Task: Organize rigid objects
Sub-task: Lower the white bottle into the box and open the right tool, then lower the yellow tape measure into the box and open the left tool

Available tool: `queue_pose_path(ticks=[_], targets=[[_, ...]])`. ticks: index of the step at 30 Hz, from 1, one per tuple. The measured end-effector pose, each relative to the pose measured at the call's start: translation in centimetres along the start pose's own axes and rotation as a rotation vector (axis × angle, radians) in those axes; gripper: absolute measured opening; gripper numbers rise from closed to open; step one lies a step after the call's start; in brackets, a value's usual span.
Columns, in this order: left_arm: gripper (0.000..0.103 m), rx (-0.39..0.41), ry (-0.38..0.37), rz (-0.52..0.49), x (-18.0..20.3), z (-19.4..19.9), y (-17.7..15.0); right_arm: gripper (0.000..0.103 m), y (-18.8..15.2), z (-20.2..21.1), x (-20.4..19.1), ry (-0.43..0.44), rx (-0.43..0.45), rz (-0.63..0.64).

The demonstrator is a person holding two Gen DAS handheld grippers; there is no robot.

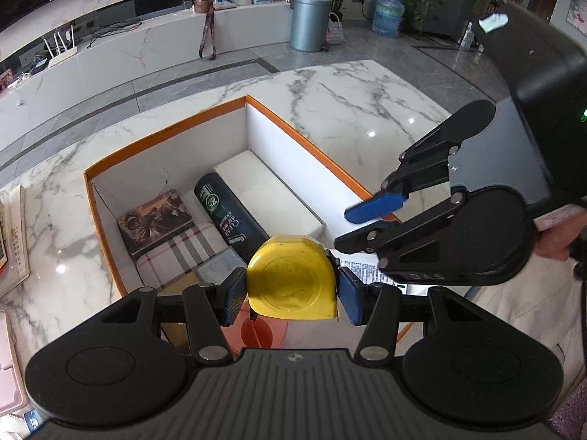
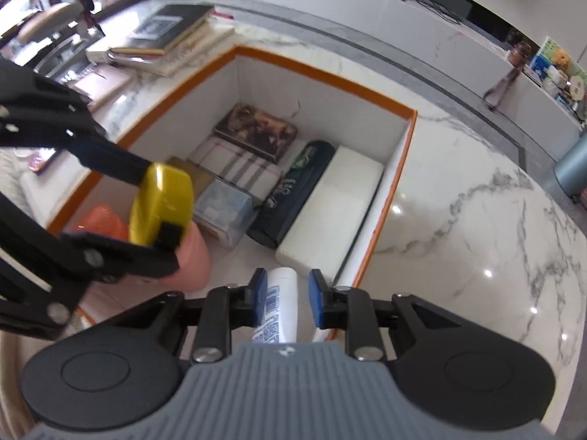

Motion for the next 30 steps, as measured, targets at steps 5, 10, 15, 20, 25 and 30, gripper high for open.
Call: queue_pose_path(ticks=[5, 10, 15, 20, 25, 30], targets=[[0.061, -0.004, 0.017, -0.002, 0.0, -0.2, 0.0, 0.015, -0.3, -0.2, -2.3, 0.081, -0.098, 0.235], [0.061, -0.013, 0.026, -0.011, -0.3, -0.7, -0.2, 0.007, -1.1, -2.4, -3.1, 0.079, -0.282, 0.439], [0.061, -0.006, 0.015, -0.006, -0.6, -0.9, -0.2, 0.007, -1.6, -4.5, -3.6, 0.091, -0.401, 0.541], [0.061, 0.000, 0.012, -0.013, -0.6, -1.1, -0.1, 0.004, -1.1, -5.9, -3.5, 0.088, -0.415, 0.543], [0.061, 0.008, 0.004, -0.039, -0.3, -0.8, -0.1, 0.003, -0.8, -5.3, -3.1, 0.104, -0.357, 0.477], [0.061, -0.007, 0.023, -0.081, 0.4, -1.8, 0.4, 0.003, 0.8, -1.0, -1.1, 0.057, -0.120, 0.348]])
Point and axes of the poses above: each gripper's, at about its wrist camera, not at the fingertips, and z roughly against the way its jaws point, x to its right, y to its top, the point moved 7 cm from there along -z, roughly the way its jaws point, and after that the axes turned 5 degrees about z, right-handed, at the moved point
